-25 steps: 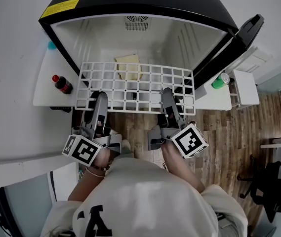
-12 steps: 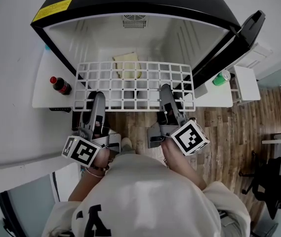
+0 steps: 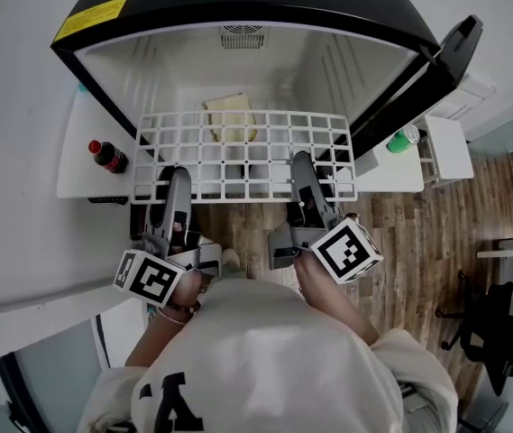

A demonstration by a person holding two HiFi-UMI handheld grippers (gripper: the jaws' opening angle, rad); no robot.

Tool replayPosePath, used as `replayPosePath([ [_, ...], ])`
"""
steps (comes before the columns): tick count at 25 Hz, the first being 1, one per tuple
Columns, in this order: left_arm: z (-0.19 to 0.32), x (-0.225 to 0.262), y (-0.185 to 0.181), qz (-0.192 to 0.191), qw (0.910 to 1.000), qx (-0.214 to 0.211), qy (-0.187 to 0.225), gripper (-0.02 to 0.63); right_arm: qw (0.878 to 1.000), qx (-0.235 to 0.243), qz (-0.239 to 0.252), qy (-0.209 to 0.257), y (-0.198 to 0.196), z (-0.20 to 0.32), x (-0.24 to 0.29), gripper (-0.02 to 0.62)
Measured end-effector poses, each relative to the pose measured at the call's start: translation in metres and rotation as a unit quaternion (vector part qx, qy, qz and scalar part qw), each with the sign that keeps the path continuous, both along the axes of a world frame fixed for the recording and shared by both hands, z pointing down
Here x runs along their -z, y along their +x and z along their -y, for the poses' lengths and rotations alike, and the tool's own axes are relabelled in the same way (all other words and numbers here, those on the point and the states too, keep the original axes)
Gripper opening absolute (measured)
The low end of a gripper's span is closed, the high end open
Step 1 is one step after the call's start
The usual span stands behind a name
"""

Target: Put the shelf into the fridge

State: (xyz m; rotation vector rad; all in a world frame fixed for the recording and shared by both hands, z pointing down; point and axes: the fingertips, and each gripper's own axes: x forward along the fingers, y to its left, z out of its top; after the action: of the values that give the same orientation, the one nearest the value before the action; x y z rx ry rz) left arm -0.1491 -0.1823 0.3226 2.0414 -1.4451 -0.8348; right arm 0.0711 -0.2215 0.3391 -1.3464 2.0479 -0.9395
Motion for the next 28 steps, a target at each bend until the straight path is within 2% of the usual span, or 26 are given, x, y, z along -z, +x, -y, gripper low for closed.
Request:
replayPosePath([
  [4, 0.000, 0.000, 0.000, -0.001, 1.0000, -0.003, -0.001, 0.141, 1.000, 0.012, 0.004, 0.026, -0.005, 0.000, 0.009, 0.140],
  [11, -0.002, 0.001, 0.001, -0.008, 1.0000, -0.001, -0.004, 0.141, 0.999, 0.020, 0.010, 0.032, -0.004, 0.001, 0.016, 0.140],
  [22, 0.007, 0.003, -0.001, -0.010, 0.9999, 0.007, -0.007, 0.141, 0.999, 0.022, 0.020, 0.026, -0.005, 0.009, 0.015, 0.140],
  [28, 0.014, 0.002, 0.000, -0.009, 0.9999, -0.002, -0.005, 0.143, 0.999, 0.018, 0.019, 0.022, -0.004, 0.018, 0.013, 0.140],
])
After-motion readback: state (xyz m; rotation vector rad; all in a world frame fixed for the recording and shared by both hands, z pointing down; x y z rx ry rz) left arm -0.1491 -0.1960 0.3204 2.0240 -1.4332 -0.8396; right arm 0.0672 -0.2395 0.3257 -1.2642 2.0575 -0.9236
